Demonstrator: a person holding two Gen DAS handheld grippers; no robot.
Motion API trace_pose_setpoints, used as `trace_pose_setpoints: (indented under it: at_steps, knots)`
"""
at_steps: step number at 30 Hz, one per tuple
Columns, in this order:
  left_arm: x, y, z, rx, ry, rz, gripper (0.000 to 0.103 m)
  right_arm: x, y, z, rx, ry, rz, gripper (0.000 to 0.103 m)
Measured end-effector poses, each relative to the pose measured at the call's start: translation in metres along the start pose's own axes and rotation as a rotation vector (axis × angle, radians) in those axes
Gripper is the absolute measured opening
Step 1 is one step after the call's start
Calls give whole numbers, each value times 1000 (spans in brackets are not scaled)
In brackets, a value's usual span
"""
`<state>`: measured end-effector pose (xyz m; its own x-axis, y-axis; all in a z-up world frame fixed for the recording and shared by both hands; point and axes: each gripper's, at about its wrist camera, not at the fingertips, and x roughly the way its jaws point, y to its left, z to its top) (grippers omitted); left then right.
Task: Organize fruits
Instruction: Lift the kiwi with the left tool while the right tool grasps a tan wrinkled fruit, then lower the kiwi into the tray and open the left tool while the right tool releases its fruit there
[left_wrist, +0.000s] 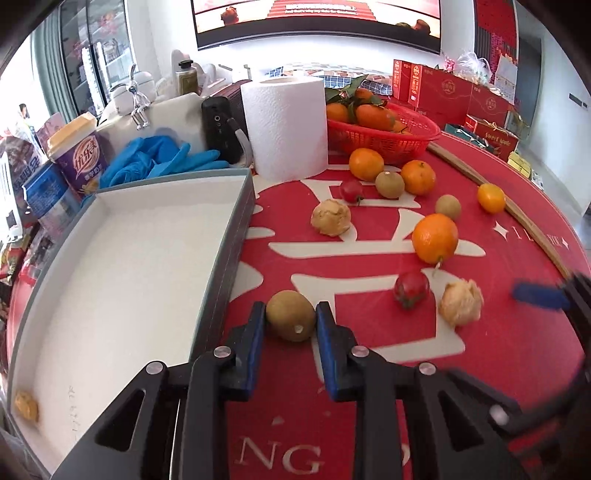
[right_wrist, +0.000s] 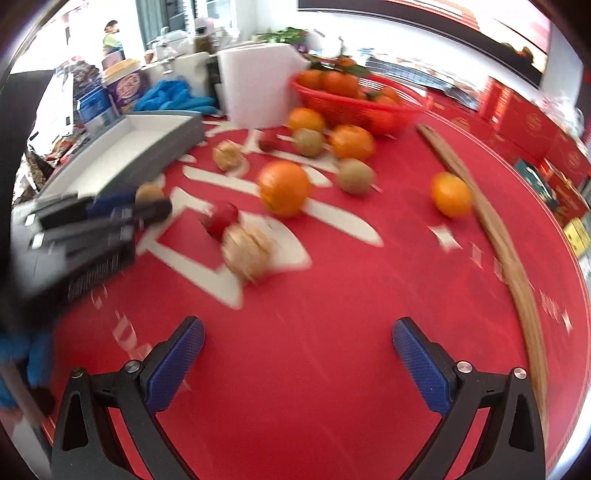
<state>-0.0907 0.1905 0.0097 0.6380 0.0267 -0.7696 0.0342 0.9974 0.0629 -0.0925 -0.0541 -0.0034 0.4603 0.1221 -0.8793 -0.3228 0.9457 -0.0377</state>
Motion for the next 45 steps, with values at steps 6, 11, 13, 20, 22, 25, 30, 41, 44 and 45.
trace_pose_setpoints:
  at_steps: [6,11,13,20,22,25,30,41,44,45]
  knots:
    - [-7,0,-8,7,-1,-17,30,7,12,22,-11,-60,2,34]
    - [-19,5,-12,-33,-4,-88,30,-3,-22,8,147,-62,153,25]
    - [-27,1,-13,-29,-18,-101,30,-9,-39,2,213,-65,201,25]
    - [-49,0,-13,-23,-58,-129,30,-29,-56,-11,281,-80,222,25]
    - [-55,6,-13,-28,-73,-124,30,-31,-53,-11,281,-78,218,25]
    - [-64,23,-12,-49,-99,-112,30,-33,-45,-9,267,-74,220,25]
    - [-73,57,-15,-84,-134,-70,30,-33,-12,7,214,-68,242,25]
    - [-51,140,-44,-215,-74,68,30,-26,85,52,72,-61,335,25]
    - [-42,156,-51,-239,-47,80,30,-20,114,63,31,-51,361,25]
    - [-39,160,-53,-244,-37,85,30,-19,121,66,19,-48,366,25]
